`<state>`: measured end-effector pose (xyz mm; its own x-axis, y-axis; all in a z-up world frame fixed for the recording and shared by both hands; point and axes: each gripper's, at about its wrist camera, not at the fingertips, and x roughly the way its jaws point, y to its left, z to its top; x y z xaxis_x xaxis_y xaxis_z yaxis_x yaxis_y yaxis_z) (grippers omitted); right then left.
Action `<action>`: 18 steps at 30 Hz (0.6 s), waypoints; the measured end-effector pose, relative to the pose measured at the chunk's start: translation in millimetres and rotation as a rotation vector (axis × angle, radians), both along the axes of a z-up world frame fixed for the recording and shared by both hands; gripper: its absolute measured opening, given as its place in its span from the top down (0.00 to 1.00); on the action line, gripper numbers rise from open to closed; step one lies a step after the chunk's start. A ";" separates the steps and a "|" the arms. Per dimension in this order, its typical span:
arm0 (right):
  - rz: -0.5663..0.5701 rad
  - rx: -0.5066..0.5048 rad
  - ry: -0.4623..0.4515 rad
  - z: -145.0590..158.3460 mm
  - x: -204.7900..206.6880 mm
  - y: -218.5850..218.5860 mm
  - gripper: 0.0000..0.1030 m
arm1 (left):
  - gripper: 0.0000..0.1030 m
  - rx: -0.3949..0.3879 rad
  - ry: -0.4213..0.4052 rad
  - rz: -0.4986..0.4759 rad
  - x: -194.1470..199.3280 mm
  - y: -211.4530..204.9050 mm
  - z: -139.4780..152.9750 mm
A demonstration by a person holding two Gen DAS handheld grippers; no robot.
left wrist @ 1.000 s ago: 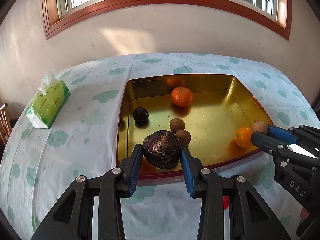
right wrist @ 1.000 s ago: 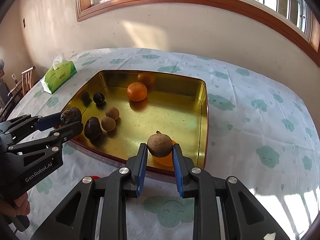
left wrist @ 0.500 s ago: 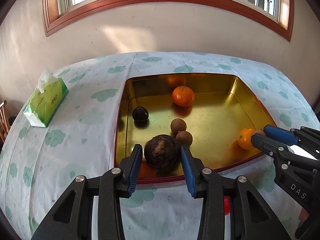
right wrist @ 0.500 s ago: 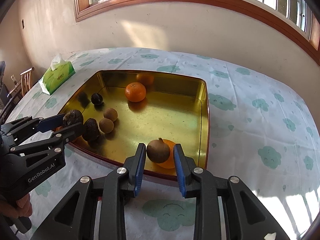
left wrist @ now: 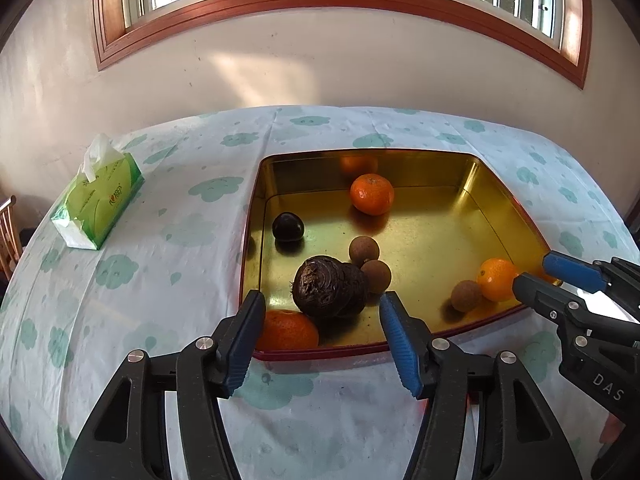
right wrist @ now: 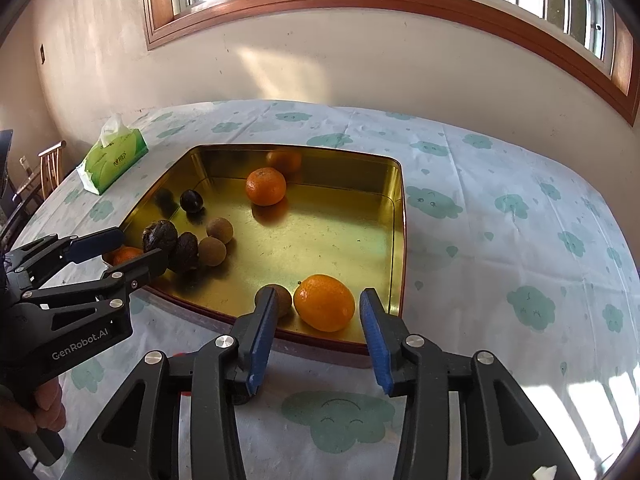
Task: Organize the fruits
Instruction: 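Withdraw both open tools from the tin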
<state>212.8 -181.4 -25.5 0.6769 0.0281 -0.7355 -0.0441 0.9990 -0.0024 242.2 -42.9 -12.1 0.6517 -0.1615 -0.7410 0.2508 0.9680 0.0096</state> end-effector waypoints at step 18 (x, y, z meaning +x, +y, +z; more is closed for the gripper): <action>0.016 0.023 0.050 -26.3 -79.1 5.4 0.58 | 0.41 0.023 0.027 -0.001 -85.5 13.3 -22.5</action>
<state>133.7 -176.1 -51.8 0.6388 0.0559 -0.7673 -0.0600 0.9979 0.0228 156.7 -29.6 -34.6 0.6313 -0.1446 -0.7619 0.2521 0.9674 0.0254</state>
